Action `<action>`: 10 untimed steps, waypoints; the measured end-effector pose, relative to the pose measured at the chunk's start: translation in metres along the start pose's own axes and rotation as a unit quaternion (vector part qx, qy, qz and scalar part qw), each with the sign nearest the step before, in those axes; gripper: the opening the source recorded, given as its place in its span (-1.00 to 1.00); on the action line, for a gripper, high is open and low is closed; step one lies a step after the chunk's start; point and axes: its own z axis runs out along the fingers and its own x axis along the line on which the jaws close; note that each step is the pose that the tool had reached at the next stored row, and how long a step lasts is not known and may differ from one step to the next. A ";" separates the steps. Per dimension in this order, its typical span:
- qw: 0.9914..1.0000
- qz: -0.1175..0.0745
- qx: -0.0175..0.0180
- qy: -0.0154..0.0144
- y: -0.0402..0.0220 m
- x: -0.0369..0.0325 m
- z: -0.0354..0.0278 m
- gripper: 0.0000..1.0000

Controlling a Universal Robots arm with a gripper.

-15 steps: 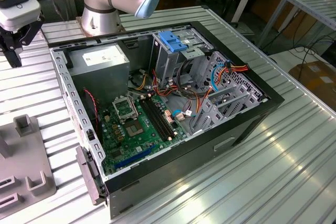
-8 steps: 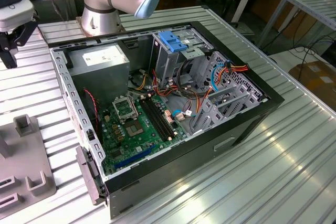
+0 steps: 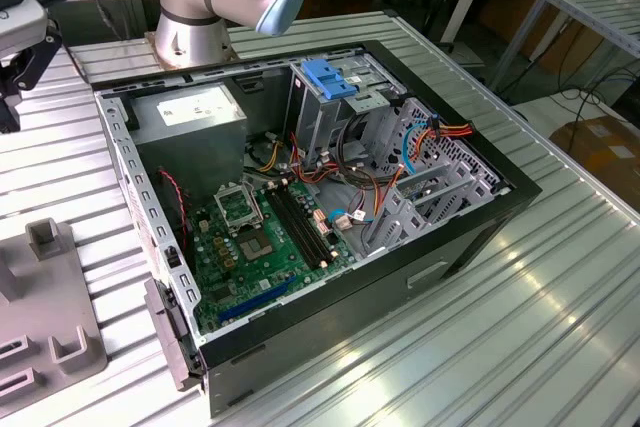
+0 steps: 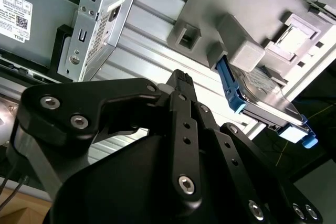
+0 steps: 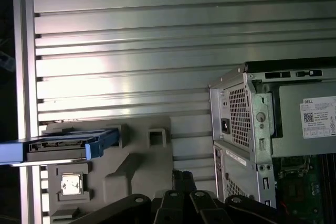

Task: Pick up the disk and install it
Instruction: 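Reach for the disk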

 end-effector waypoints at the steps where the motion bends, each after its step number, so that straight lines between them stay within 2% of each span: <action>1: 1.000 0.000 0.000 0.000 -0.0001 0.0011 0.0000 -0.80; 10: 1.000 0.000 0.000 0.000 -0.0005 0.0073 -0.0001 -0.80</action>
